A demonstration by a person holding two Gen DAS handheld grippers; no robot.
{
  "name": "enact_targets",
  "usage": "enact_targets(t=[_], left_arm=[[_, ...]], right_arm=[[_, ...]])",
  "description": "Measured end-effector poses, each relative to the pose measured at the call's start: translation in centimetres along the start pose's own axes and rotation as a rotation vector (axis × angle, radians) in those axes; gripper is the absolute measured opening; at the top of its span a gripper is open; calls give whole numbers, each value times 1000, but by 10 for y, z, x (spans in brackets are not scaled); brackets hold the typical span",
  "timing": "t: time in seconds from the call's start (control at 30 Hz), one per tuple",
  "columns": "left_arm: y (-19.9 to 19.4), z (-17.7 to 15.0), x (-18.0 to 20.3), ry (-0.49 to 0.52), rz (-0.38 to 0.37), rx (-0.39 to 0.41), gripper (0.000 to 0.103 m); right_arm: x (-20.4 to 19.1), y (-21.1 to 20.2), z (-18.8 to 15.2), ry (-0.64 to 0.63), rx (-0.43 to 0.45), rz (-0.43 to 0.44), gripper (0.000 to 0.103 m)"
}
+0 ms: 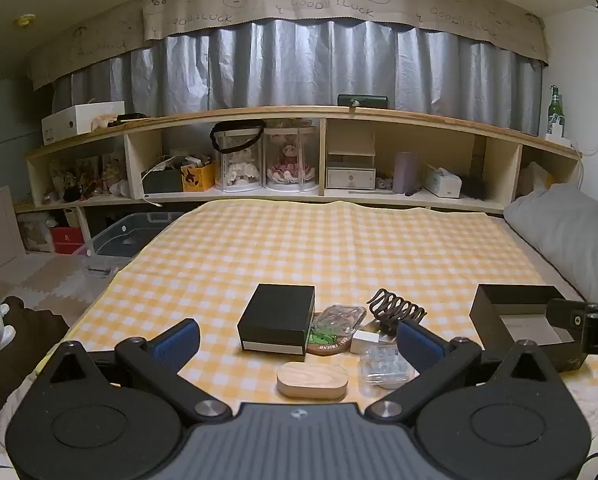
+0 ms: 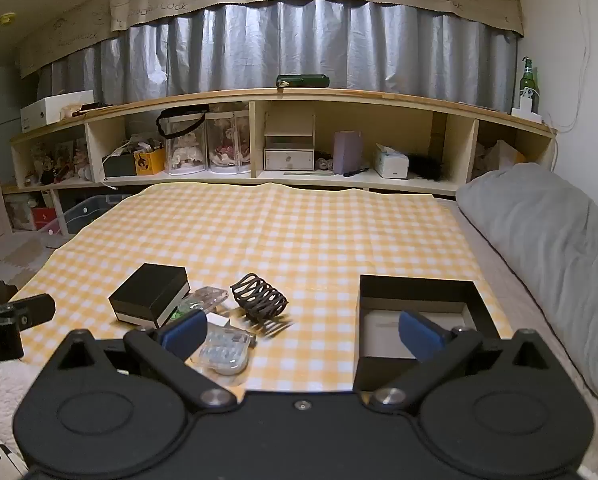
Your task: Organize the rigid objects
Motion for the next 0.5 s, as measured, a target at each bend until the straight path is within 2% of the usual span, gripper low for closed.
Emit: enact_targets(t=[0.5], left_arm=[[0, 0, 0, -8, -5, -5, 103]], right_arm=[[0, 0, 0, 2, -2, 0, 103]])
Point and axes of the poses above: each gripper's, at about its wrist camera, not at the fingertips, and y roughly the way its jaws point, x to its right, z to its top, the point moved 4 cm from there along y, roughly the way its jaws point, and after that the axes turned 1 degree about x, right-handed, at the moved point
